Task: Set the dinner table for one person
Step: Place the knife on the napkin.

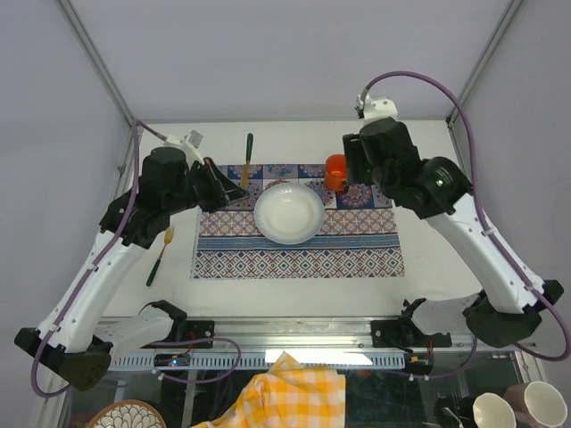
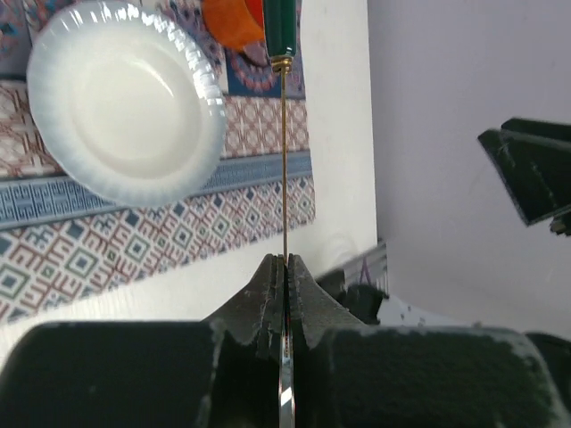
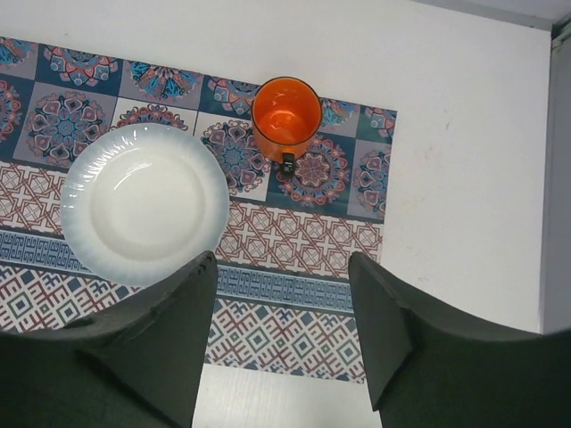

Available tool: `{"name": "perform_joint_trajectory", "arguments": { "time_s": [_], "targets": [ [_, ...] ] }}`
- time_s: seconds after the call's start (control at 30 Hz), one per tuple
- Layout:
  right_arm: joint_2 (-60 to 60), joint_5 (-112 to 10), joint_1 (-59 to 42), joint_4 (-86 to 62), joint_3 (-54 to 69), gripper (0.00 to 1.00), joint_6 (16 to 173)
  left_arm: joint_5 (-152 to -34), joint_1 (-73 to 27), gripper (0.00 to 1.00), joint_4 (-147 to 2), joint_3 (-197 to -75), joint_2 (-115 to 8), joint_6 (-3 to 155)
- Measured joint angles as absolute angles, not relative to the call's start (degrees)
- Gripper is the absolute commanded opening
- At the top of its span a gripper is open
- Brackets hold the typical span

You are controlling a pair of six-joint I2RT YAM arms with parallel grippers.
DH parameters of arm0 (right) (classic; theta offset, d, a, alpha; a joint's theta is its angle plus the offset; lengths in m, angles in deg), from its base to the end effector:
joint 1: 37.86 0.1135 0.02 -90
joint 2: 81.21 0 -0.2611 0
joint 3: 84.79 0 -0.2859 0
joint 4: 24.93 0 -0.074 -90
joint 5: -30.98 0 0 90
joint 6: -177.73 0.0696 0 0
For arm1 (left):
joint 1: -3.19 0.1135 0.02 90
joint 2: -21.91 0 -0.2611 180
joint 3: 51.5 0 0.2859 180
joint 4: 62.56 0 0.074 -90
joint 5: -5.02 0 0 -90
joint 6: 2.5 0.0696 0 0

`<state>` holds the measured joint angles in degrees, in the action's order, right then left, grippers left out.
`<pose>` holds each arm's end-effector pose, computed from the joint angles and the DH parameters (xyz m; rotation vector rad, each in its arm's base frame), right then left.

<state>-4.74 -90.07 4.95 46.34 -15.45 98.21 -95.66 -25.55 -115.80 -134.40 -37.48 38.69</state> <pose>0.2460 0.1789 0.4474 -0.3049 2.0919 -0.0525 0.2331 -0.1425 0.3816 -0.2709 2.2289 -0.9785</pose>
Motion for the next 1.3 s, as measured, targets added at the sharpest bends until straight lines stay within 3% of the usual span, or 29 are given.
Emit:
{"name": "perform_joint_trajectory", "arguments": {
  "time_s": [0.3, 0.53, 0.7, 0.9, 1.03, 1.3],
  "targets": [
    [-15.9, -87.1, 7.8, 49.8, -9.4, 0.65, 91.5, -113.4, -24.9, 0.00, -131.1, -138.4, -33.6, 39.3],
    [-20.5, -87.5, 10.7, 47.5, 0.0, 0.67, 83.3, -127.2, -24.9, 0.00, -131.4, -137.6, -28.8, 32.3],
    [-26.0, -90.3, 14.5, 43.0, 7.3, 0.68, 72.0, -135.9, -24.9, 0.00, -127.3, -130.5, -23.5, 24.0],
    [-39.3, -85.7, 14.9, 29.4, 15.8, 0.82, 53.4, -141.8, -24.9, 0.00, -121.8, -121.2, -21.1, 16.1],
    [-46.9, -79.1, 14.9, 25.0, 20.3, 0.77, 43.8, -143.8, -24.9, 0.00, -115.1, -119.0, -21.7, 11.0],
    [-45.4, -67.1, 15.4, 24.3, 20.2, 0.75, 40.7, -145.3, -24.9, 0.00, -97.5, -115.7, -26.0, 0.4]
  ]
}}
